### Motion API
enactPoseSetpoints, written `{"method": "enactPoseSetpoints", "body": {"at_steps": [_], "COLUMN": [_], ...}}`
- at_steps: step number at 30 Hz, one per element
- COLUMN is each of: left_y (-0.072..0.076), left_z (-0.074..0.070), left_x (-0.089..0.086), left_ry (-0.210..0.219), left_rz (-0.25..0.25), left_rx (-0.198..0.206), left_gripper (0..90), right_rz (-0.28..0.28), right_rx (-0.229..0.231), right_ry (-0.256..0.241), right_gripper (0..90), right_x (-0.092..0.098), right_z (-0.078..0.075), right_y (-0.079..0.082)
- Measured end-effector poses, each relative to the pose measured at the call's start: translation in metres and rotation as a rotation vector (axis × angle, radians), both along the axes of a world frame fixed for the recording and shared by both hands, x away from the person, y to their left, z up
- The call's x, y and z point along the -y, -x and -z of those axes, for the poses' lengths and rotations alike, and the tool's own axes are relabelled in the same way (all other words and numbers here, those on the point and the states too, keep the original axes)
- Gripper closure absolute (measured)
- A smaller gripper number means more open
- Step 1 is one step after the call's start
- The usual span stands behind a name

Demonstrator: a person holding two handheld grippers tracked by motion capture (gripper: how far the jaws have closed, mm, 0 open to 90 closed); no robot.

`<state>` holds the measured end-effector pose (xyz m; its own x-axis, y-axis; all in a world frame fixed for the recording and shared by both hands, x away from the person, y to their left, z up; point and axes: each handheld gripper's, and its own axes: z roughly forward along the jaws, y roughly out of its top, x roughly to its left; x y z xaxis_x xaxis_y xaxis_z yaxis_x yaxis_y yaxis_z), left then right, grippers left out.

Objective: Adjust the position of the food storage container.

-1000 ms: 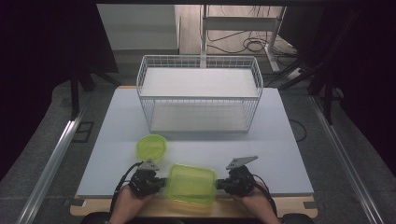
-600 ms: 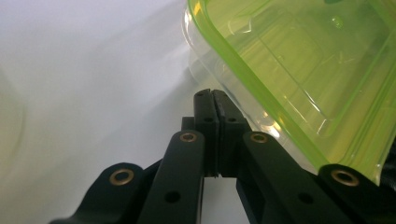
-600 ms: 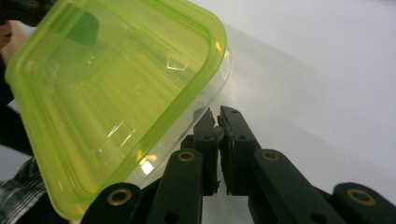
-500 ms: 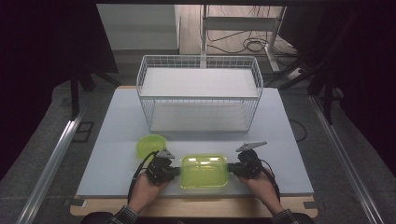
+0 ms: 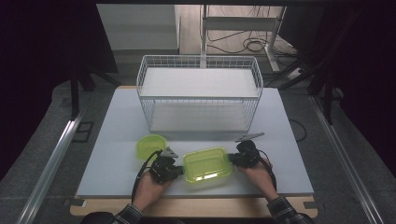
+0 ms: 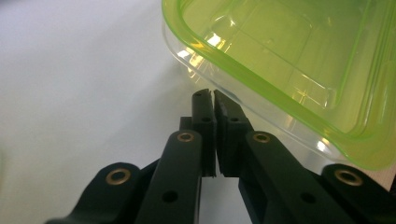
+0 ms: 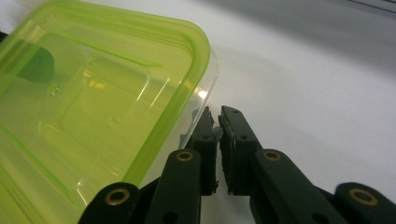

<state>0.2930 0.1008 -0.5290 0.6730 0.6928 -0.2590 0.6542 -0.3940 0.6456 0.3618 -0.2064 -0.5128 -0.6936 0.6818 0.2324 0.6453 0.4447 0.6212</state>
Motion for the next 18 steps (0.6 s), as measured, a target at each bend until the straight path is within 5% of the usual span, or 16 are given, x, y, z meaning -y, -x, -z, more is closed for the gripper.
{"method": "enactPoseSetpoints", "body": {"at_steps": [11, 18], "left_y": [0.022, 0.038], "left_z": [-0.009, -0.013], "left_x": [-0.02, -0.027], "left_ry": [-0.031, -0.048], "left_rz": [-0.005, 0.0], "left_rx": [0.097, 0.177], "left_gripper": [79.6, 65.1], "right_rz": [0.018, 0.018], "right_rx": [0.108, 0.186], "right_ry": [0.043, 0.059], "right_gripper": [75.2, 67.8], "right_x": [0.017, 0.026], "right_z": [-0.011, -0.022], "right_y": [0.017, 0.031]}}
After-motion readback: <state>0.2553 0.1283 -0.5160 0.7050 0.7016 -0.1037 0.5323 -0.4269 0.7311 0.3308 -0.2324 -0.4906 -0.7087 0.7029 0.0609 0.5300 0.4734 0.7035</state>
